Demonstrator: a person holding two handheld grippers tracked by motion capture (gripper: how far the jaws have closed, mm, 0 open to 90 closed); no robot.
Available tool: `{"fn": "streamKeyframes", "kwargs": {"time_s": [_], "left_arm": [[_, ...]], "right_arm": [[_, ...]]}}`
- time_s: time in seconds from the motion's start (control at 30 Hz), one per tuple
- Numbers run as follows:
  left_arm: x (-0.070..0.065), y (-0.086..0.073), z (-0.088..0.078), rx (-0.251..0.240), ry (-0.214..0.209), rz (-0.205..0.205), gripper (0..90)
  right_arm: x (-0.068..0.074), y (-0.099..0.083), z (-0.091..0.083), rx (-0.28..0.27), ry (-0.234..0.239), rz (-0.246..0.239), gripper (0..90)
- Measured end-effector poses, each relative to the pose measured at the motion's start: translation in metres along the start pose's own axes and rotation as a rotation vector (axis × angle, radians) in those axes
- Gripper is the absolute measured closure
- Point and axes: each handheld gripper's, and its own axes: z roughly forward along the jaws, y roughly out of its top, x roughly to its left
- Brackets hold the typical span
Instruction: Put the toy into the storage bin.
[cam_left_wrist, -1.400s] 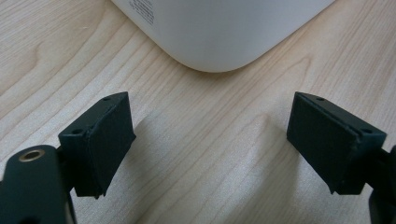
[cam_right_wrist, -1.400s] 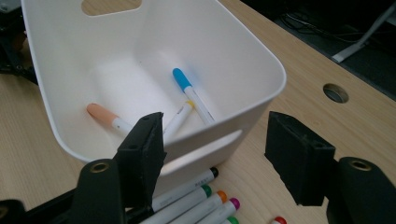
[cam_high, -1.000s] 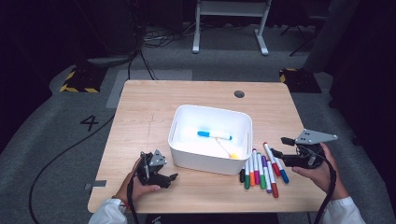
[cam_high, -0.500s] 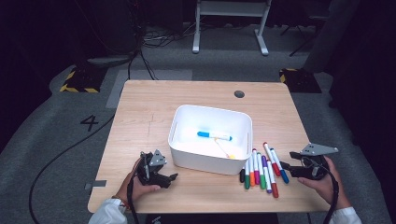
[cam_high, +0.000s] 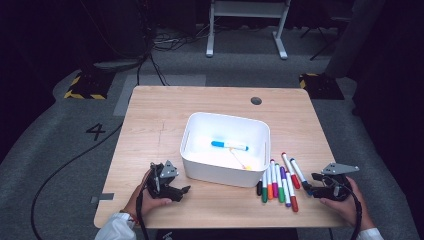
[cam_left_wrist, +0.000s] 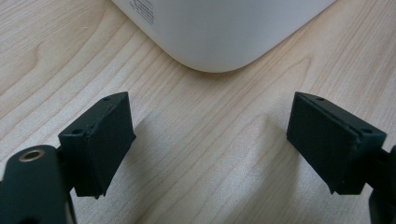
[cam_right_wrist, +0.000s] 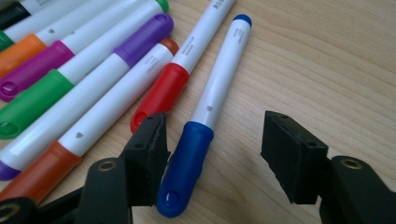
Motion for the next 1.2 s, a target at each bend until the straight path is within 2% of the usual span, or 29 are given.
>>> {"fn": "streamKeyframes", "kwargs": {"time_s": [0.1,0.2,0.4,0.73,1.03,1.2], "left_arm": [[0.0,0.0,0.0,0.0,0.002,0.001,14.8],[0.0,0.0,0.0,0.0,0.002,0.001,14.8],[0.0,0.0,0.0,0.0,0.001,0.0,14.8],[0.0,0.0,0.0,0.0,0.002,0.001,14.8],[0.0,0.0,0.0,0.0,0.002,0.001,14.8],[0.0,0.0,0.0,0.0,0.002,0.001,14.8]], "right_arm": [[-0.003,-0.003,0.003,0.016,-0.017,0.005,47.5],[-0.008,-0.007,0.003,0.0,-0.007,0.039,57.2],[-0.014,-0.01,0.002,-0.018,-0.029,0.059,72.8],[-0.018,-0.011,0.002,-0.035,-0.047,0.068,73.7],[-0.023,-0.007,-0.011,-0.106,-0.036,0.097,73.7],[-0.024,0.0,-0.021,-0.144,-0.029,0.09,73.7]]}}
